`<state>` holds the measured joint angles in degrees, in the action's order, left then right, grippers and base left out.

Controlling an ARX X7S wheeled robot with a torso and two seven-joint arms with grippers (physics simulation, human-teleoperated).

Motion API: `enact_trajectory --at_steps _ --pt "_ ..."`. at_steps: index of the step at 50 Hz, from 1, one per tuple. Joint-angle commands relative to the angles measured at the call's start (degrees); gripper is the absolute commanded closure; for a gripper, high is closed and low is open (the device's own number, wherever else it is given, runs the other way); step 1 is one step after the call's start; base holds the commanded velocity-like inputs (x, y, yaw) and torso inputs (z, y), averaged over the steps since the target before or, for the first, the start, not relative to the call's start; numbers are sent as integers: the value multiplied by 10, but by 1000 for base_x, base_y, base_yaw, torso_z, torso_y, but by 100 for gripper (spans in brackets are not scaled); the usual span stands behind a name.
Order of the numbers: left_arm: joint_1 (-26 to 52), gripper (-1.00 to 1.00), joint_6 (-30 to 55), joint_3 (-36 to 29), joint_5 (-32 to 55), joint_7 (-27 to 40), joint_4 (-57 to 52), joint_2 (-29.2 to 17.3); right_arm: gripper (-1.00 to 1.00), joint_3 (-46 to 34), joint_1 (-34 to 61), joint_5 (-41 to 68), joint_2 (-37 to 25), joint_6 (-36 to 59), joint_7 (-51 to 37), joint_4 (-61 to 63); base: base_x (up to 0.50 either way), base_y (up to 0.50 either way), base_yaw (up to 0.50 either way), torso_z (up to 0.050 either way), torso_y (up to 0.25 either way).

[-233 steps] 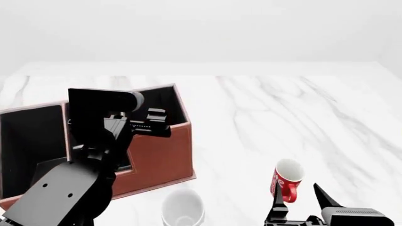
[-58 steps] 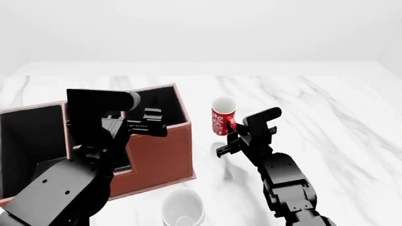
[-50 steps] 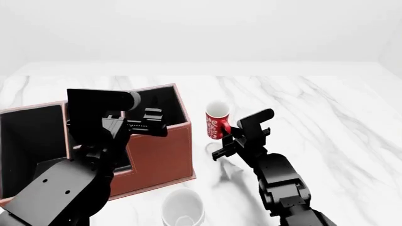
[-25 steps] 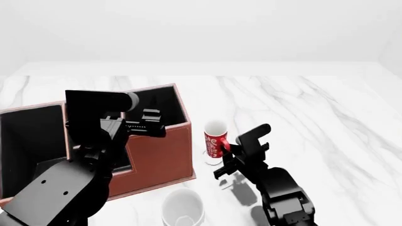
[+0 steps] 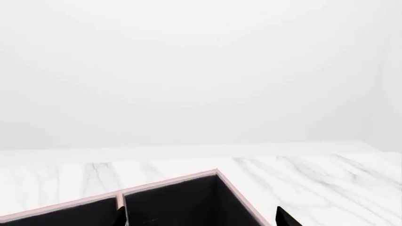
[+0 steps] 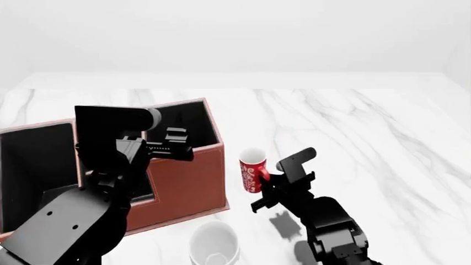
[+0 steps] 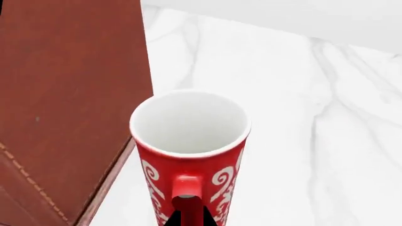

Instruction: Pick up the red mug and place it to the right of the caddy.

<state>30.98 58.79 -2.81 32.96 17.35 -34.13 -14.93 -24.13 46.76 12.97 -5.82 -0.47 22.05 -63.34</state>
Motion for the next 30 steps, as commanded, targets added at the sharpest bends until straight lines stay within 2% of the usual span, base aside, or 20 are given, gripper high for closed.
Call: enact_trajectory --at_steps 1,3,4,9,30 --pt "2 -100 0 -1 4 4 -1 -2 100 1 17 -14 11 -4 0 -46 0 0 0 0 0" --pt "1 -100 -1 -1 5 4 0 -2 100 -1 13 -13 10 3 3 -36 0 0 0 0 0" --pt "1 -100 -1 -2 4 4 0 -2 -100 -2 12 -15 10 4 2 -35 0 0 0 0 0" --pt "0 -100 -2 -1 6 6 0 -4 -100 -3 8 -12 7 15 0 -19 0 0 0 0 0" --pt "-9 -100 -14 -2 10 8 4 -8 -100 25 -133 49 -87 182 -23 317 0 0 0 0 0"
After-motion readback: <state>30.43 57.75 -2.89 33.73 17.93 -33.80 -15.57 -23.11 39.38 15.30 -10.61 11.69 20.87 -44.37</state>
